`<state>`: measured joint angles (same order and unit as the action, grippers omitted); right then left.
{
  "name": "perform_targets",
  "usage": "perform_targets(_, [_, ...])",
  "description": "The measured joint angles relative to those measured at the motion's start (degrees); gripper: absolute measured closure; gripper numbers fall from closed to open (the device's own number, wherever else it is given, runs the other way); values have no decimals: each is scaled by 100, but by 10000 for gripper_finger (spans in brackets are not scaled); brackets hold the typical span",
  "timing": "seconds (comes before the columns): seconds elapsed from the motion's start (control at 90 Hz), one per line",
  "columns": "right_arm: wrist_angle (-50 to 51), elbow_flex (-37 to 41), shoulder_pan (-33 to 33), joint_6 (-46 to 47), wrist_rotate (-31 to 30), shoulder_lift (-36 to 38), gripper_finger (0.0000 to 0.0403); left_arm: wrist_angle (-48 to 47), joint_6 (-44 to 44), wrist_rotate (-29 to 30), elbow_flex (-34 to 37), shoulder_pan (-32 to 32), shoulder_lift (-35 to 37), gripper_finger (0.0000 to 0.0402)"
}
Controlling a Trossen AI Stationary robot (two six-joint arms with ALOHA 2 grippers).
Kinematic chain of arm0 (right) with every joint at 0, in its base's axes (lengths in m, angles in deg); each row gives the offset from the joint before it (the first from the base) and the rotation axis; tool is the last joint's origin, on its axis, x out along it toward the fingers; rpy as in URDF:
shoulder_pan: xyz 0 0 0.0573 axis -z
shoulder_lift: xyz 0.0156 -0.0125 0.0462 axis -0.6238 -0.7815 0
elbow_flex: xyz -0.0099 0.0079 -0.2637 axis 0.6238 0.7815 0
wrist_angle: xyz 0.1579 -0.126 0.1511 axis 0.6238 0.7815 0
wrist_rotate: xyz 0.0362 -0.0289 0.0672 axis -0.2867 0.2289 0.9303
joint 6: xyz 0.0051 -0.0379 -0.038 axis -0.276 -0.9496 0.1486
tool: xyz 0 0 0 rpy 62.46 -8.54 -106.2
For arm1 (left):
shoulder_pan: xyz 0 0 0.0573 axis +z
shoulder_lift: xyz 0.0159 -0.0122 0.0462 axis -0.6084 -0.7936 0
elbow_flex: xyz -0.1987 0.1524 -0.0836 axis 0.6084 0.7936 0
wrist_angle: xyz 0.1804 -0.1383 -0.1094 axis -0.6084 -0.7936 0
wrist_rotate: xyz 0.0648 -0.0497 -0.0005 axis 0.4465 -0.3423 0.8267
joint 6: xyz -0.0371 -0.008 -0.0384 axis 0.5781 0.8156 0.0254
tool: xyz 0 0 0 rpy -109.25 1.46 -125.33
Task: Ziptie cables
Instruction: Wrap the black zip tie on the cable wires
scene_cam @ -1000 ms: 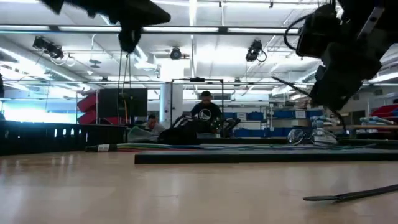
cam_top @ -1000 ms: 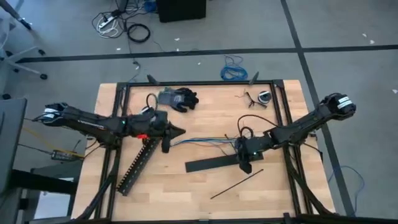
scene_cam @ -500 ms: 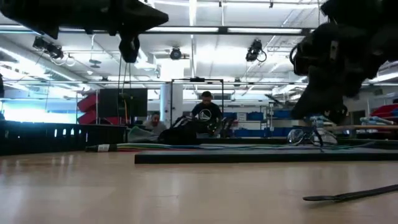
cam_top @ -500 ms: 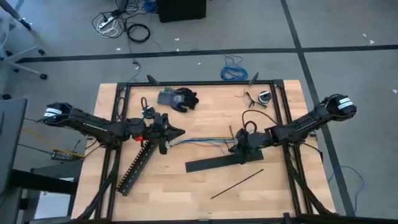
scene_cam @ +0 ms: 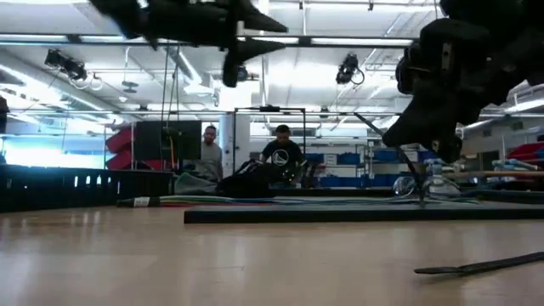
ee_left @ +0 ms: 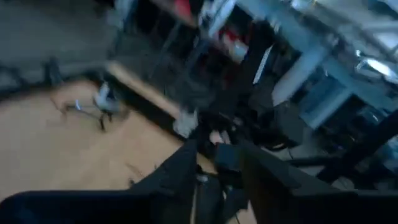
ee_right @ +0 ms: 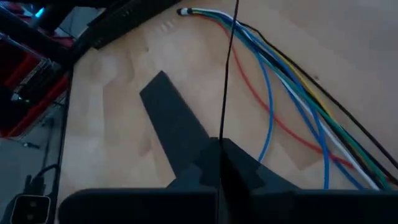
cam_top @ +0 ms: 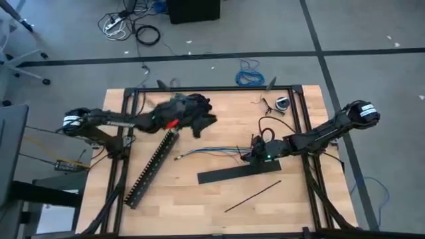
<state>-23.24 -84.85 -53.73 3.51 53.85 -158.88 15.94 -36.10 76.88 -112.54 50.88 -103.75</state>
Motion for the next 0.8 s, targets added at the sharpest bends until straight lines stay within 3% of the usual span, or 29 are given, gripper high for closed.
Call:
perform_targets(0.244, [117,6,-20,-138,307,-41,403,-1557,929,-1666,-2214,538,-2060,255])
perform_targets(0.544, [233,6,-7,-232,469,-57,403,-2688,747,-1406,-4184,222,-3781,261])
perform_targets(0.8, [228,4,-7,-386,619,-59,403,-2828,474,-1155,-4625,-102,-4513,261])
